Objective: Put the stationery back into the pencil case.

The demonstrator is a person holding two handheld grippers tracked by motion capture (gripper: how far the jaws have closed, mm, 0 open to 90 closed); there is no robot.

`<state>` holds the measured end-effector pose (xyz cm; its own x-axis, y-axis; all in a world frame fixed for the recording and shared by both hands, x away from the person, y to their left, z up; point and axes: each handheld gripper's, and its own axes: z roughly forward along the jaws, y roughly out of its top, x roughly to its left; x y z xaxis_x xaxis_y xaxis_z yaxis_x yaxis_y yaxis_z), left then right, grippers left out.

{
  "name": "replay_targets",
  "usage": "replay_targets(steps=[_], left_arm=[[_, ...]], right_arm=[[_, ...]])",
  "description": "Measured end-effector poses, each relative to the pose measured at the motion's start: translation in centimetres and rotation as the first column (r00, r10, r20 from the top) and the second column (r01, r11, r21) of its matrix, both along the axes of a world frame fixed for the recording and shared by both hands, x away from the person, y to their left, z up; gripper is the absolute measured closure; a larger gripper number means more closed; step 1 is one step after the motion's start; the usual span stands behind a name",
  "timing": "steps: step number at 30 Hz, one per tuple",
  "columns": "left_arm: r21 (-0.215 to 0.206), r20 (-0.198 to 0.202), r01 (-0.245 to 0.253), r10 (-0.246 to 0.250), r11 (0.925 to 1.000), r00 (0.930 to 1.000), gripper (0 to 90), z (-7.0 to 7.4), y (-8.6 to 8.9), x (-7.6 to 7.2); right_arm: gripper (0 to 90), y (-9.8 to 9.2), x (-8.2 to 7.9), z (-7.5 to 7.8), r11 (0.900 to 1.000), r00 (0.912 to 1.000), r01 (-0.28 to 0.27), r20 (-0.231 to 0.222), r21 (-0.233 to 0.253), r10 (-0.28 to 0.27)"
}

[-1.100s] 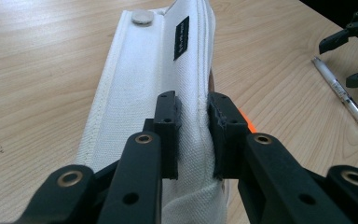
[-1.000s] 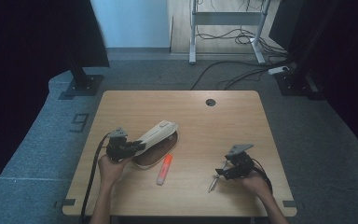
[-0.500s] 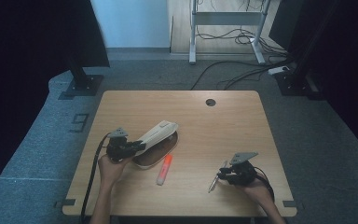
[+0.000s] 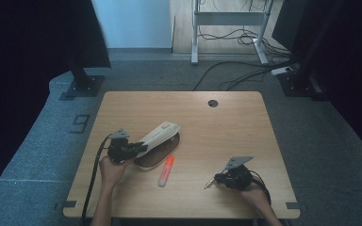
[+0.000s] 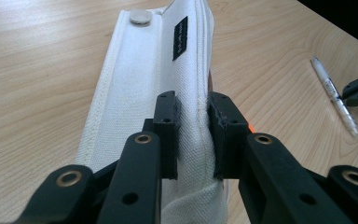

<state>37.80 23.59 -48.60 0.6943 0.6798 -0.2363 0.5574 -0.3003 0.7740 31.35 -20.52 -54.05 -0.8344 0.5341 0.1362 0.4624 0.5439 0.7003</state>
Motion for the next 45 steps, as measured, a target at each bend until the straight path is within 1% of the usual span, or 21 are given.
replay_targets(steps=[3, 6, 8, 9, 12, 15, 18, 21, 23, 27, 31, 34, 37, 39, 44, 45], left_arm=[[0.001, 0.0, 0.0, 0.0, 1.0, 1.0, 74.4, 0.0, 0.0, 0.0], [0.001, 0.0, 0.0, 0.0, 1.0, 1.0, 74.4, 0.0, 0.0, 0.0], [0.001, 0.0, 0.001, -0.001, 1.0, 1.0, 74.4, 0.0, 0.0, 0.0], [0.002, 0.0, 0.001, -0.001, 1.0, 1.0, 74.4, 0.0, 0.0, 0.0], [0.003, 0.001, 0.002, -0.002, 1.0, 1.0, 74.4, 0.0, 0.0, 0.0], [0.001, 0.001, 0.002, -0.002, 1.0, 1.0, 74.3, 0.0, 0.0, 0.0], [0.002, 0.001, 0.002, -0.002, 1.0, 1.0, 74.3, 0.0, 0.0, 0.0], [0.001, 0.0, 0.004, -0.004, 1.0, 1.0, 74.3, 0.0, 0.0, 0.0], [0.001, -0.001, 0.004, -0.004, 1.0, 1.0, 74.3, 0.0, 0.0, 0.0], [0.001, -0.002, 0.006, -0.006, 1.0, 1.0, 74.3, -0.1, 0.0, 0.0], [0.002, -0.002, 0.006, -0.006, 1.0, 1.0, 74.2, -0.1, -0.1, 0.0], [0.001, -0.002, 0.007, -0.007, 1.0, 1.0, 74.2, -0.1, 0.0, 0.0], [0.002, -0.002, 0.008, -0.008, 1.0, 1.0, 74.2, -0.1, 0.0, 0.0], [0.002, -0.002, 0.008, -0.008, 1.0, 1.0, 74.2, -0.1, -0.1, 0.0], [0.006, 0.001, 0.007, -0.007, 1.0, 1.0, 74.2, -0.1, -0.1, 0.0], [0.006, 0.001, 0.007, -0.007, 1.0, 1.0, 74.2, -0.1, -0.1, 0.0]], right_arm=[[79.2, 0.6, 0.5, -0.2, 1.0, 1.0, 0.003, -0.004, 0.0, -0.003], [79.2, 0.9, 1.0, -0.4, 1.0, 0.9999, 0.008, -0.01, 0.017, -0.008], [78.7, 1.1, 1.4, -0.4, 1.0, 0.9999, 0.013, -0.003, 0.014, -0.013], [78.4, 1.2, 1.5, -0.3, 1.0, 0.9999, 0.015, -0.007, 0.012, -0.015], [76.5, 1.0, 1.6, 0.2, 1.0, 0.9998, 0.019, 0.009, 0.007, -0.019], [72.2, 0.2, 1.7, 1.1, 0.999, 0.9988, 0.036, 0.034, 0.002, -0.036], [64.9, -0.9, 2.0, 1.9, 0.998, 0.9961, 0.06, 0.067, -0.034, -0.057], [60.7, -1.7, 2.6, 2.2, 0.996, 0.9949, 0.066, 0.081, -0.059, -0.061], [58.4, -2.0, 3.1, 2.0, 0.995, 0.9951, 0.065, 0.08, -0.08, -0.059], [55.4, -2.2, 3.9, 1.6, 0.994, 0.9957, 0.058, 0.077, -0.096, -0.051], [51.6, -1.8, 4.6, 1.2, 0.993, 0.9969, 0.027, 0.076, -0.113, -0.018], [51.5, -1.5, 4.9, 0.8, 0.992, 0.9981, 0.005, 0.061, -0.122, 0.002], [53.4, -1.3, 5.0, 0.5, 0.989, 0.9982, -0.007, 0.057, -0.148, 0.016], [56.6, -1.3, 5.1, 0.4, 0.99, 0.9983, -0.013, 0.054, -0.14, 0.021], [72.6, -1.0, 4.9, 0.6, 0.99, 0.9991, -0.016, 0.037, -0.138, 0.021], [74.4, -0.9, 4.9, 0.6, 0.99, 0.9992, -0.016, 0.035, -0.138, 0.021]])
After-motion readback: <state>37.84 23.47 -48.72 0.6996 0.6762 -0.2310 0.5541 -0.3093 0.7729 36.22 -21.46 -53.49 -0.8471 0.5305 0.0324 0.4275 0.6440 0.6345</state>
